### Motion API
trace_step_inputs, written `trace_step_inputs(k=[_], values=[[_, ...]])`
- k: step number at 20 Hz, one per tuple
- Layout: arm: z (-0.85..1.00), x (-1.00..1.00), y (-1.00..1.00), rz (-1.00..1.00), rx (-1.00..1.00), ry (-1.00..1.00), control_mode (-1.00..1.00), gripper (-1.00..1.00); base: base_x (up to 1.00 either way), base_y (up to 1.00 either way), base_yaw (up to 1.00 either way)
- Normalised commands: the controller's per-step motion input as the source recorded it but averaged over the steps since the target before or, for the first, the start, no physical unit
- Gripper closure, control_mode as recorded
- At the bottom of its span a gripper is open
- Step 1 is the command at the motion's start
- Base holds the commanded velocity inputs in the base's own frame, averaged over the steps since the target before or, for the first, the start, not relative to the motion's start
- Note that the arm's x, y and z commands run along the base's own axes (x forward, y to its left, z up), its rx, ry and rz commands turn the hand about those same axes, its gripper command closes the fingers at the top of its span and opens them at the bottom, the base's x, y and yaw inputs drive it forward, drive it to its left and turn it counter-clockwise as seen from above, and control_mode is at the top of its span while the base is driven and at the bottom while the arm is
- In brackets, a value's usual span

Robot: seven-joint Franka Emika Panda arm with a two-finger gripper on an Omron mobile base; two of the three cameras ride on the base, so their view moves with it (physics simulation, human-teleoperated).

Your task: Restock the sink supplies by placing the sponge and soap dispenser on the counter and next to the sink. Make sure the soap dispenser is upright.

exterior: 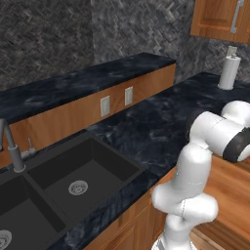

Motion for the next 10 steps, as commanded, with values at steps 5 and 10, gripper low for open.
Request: trace_step_inputs(k=[5,10], values=[[0.75,0.00,0.87,0.19,-0.23,0.00,-1.00,1.00,0.00,0.00,0.00],[0.74,0.00,0.85,0.17,-0.21,0.01,-1.00,1.00,0.00,0.00,0.00]])
